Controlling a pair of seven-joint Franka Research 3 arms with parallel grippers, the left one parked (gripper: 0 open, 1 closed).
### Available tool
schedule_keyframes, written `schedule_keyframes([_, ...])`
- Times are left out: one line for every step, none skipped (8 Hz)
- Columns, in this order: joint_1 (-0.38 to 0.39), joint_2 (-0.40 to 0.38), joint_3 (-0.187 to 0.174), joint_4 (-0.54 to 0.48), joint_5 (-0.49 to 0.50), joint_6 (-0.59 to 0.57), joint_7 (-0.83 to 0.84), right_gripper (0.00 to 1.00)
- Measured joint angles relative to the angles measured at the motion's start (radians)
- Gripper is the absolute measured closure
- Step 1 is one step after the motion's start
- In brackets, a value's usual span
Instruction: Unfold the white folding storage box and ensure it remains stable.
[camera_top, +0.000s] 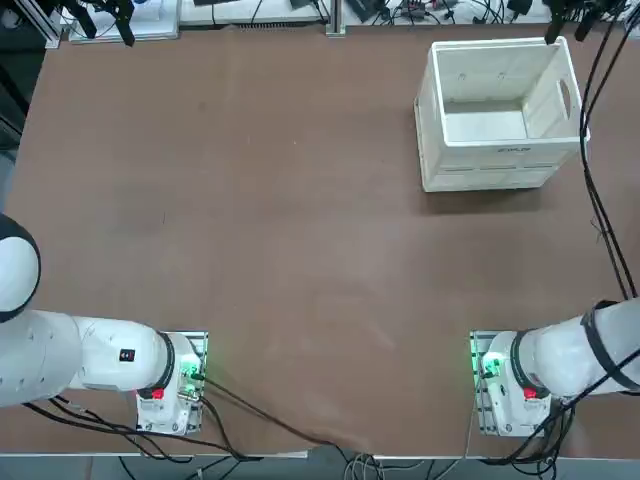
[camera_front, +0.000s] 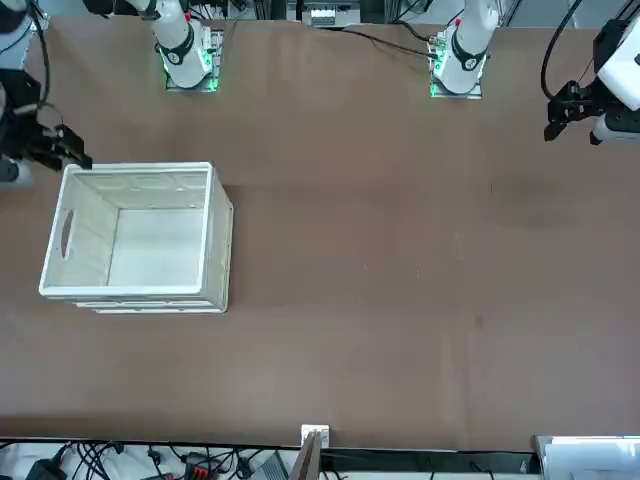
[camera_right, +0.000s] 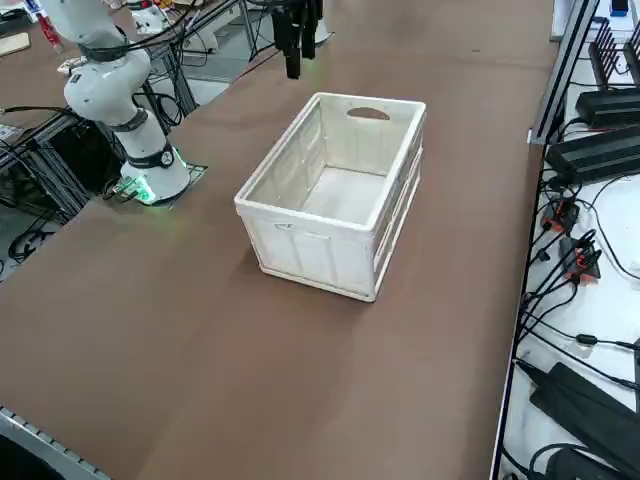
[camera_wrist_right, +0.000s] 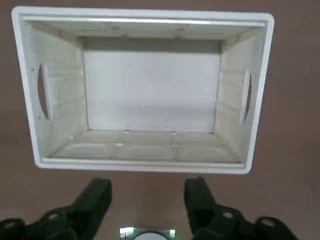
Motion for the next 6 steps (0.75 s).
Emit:
schedule_keyframes([0.000, -0.021, 0.001, 0.001, 0.000, -0.014, 0.000, 0.00])
schedule_keyframes([-0.004, -0.041, 0.005, 0.001, 0.000, -0.015, 0.002, 0.00])
schedule_keyframes([-0.027, -0.057, 0.017, 0.001, 0.002, -0.017, 0.002, 0.00])
schedule_keyframes([-0.069, -0.070, 0.051, -0.001, 0.003, -0.020, 0.002, 0.00])
schedule_keyframes([-0.109, -0.082, 0.085, -0.009, 0.003, -0.022, 0.000, 0.00])
schedule_keyframes([-0.126, -0.092, 0.099, -0.017, 0.003, -0.022, -0.001, 0.00])
